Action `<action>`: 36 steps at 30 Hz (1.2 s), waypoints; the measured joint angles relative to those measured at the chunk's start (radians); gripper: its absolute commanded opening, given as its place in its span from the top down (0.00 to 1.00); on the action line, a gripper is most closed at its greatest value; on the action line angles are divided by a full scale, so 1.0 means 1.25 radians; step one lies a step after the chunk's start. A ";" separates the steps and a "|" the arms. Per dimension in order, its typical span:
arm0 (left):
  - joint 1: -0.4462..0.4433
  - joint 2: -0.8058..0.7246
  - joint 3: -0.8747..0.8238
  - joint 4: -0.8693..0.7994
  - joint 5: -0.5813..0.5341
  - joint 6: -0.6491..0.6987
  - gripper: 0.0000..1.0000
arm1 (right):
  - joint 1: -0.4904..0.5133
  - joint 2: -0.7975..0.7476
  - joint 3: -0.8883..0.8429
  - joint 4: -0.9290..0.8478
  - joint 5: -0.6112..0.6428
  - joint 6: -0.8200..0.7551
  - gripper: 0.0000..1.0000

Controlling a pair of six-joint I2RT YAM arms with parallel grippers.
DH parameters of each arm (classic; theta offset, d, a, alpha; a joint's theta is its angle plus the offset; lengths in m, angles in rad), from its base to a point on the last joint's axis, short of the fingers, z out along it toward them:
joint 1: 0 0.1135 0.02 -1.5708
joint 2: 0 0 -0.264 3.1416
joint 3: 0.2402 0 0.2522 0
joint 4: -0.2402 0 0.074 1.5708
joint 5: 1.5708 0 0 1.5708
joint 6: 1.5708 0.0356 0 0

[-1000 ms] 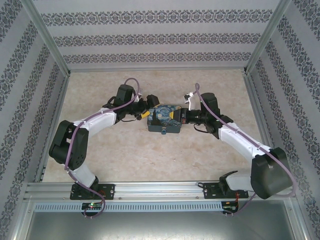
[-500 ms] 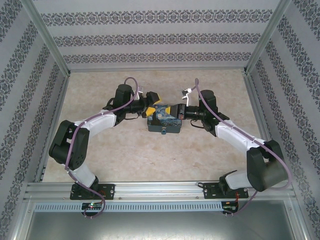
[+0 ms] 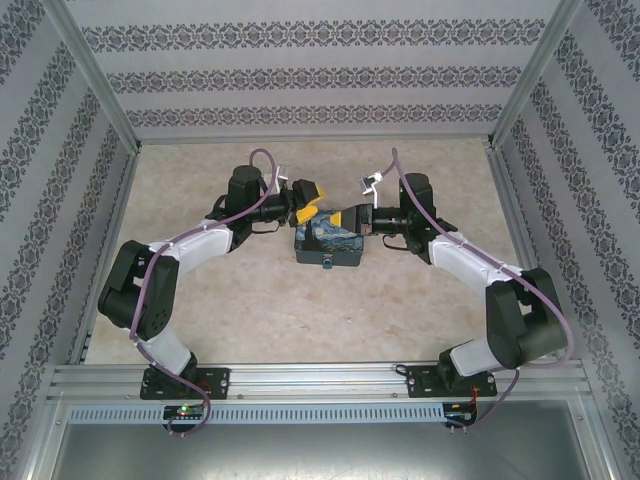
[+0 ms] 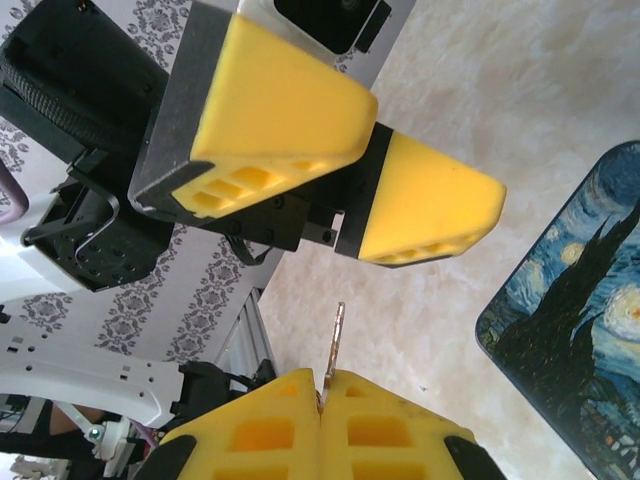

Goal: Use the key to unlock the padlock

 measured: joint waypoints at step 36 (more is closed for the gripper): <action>-0.081 0.056 0.042 0.060 0.009 -0.016 1.00 | -0.010 0.029 0.000 0.011 0.003 0.005 0.95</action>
